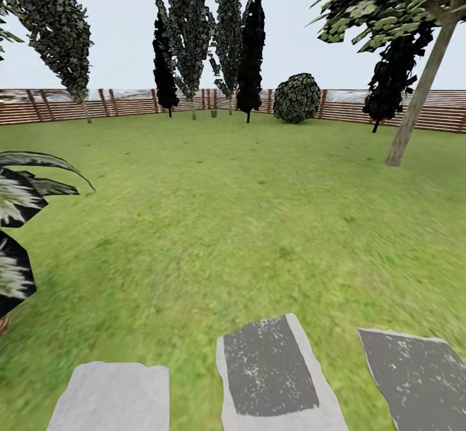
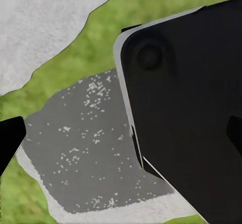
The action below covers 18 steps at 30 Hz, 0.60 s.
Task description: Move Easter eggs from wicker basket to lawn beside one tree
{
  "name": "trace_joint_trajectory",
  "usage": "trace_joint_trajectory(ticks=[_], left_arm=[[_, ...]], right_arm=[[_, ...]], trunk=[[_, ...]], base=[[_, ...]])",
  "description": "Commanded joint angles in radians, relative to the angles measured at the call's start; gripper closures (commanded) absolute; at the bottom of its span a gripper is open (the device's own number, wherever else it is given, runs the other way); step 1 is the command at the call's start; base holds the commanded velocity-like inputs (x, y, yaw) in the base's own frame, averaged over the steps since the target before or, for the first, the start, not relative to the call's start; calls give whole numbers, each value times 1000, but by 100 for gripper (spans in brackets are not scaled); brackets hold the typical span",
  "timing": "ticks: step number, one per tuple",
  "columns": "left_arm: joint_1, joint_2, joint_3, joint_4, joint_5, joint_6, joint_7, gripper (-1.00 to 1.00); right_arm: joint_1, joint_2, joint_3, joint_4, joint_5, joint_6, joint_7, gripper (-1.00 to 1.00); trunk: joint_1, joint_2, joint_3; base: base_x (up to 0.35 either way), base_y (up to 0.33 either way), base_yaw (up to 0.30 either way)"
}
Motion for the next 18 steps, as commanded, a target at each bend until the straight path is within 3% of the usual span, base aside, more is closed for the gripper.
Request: trace_joint_trajectory(ticks=[1,12,18], left_arm=[[0,0,-5,0,-4,-3,3,-100],[0,1,-5,0,-4,-3,3,-100],[0,0,-5,0,-4,-3,3,-100]], right_arm=[[0,0,-7,2,-5,-7,0,-100],[0,0,3,2,3,-7,0,-100],[0,0,5,2,4,-7,0,-100]], trunk=[[1,-1,-1],[1,-1,-1],[1,-1,-1]], base=[[306,-75,0],[306,-75,5],[306,-75,141]])
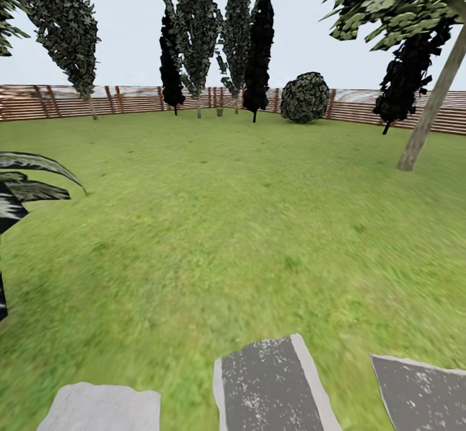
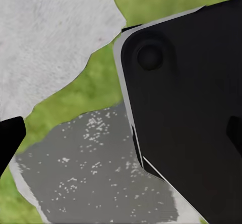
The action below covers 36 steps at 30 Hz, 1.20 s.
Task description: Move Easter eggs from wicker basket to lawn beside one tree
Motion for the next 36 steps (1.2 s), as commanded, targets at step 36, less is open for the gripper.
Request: trace_joint_trajectory(ticks=[36], left_arm=[[0,1,-5,0,-2,-3,4,-100]], right_arm=[[0,1,-8,2,-4,-6,0,-100]], trunk=[[1,-1,-1]], base=[[306,-123,21]])
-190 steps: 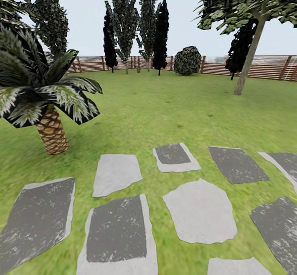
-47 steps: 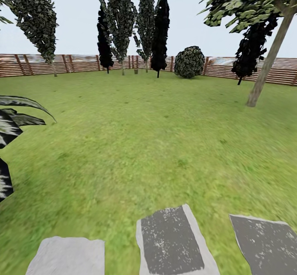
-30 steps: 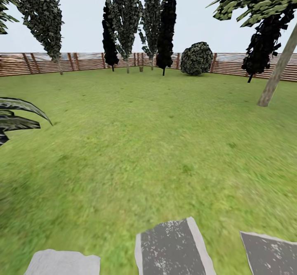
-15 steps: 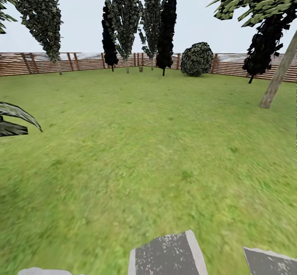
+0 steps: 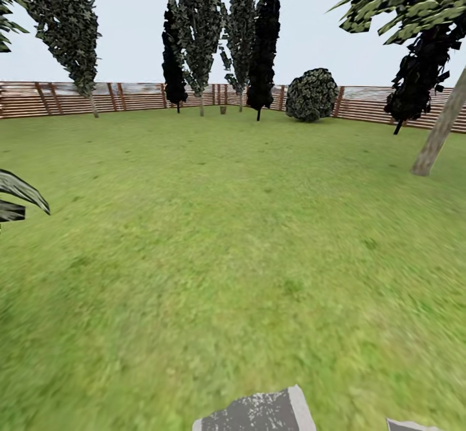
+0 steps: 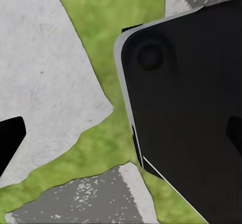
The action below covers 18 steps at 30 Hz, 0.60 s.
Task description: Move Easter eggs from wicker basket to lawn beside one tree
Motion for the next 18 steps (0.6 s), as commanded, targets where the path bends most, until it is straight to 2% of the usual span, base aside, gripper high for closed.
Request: trace_joint_trajectory(ticks=[1,7,18], left_arm=[[0,0,-5,0,-4,-3,3,-100],[0,0,-5,0,-4,-3,3,-100],[0,0,-5,0,-4,-3,3,-100]], right_arm=[[0,0,-7,2,-4,-6,0,-100],[0,-1,-9,2,-6,-6,0,-100],[0,-1,-8,2,-5,-6,0,-100]], trunk=[[1,-1,-1],[1,-1,-1],[1,-1,-1]], base=[[306,-144,103],[306,-144,86],[306,-143,13]])
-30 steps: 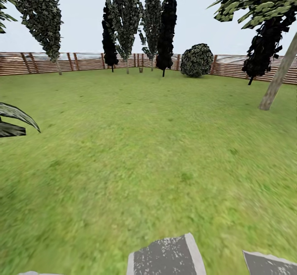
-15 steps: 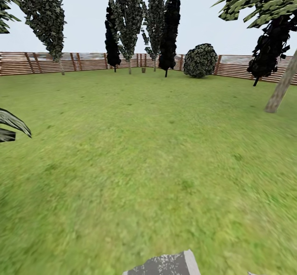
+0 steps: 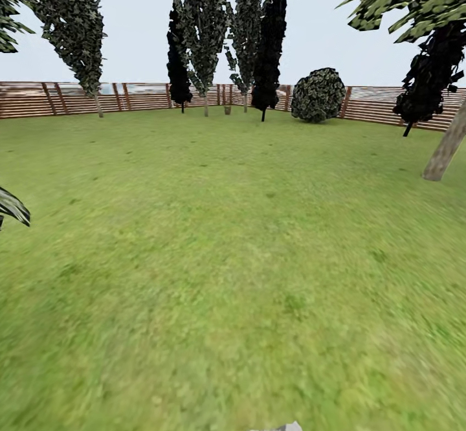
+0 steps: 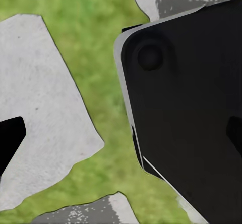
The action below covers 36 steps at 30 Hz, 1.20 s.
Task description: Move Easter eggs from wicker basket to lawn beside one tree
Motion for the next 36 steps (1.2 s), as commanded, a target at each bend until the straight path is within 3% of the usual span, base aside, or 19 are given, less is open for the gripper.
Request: trace_joint_trajectory(ticks=[1,15,36], left_arm=[[0,0,-5,0,-4,-3,3,-100],[0,1,-30,0,-4,-3,4,-100],[0,1,-34,0,-4,-3,3,-100]], right_arm=[[0,0,-6,2,-4,-6,0,-100],[0,0,-6,2,-3,-6,0,-100],[0,0,-7,3,-7,-6,0,-100]], trunk=[[1,-1,-1],[1,-1,-1],[1,-1,-1]], base=[[306,-130,2],[306,-103,0],[306,-81,0]])
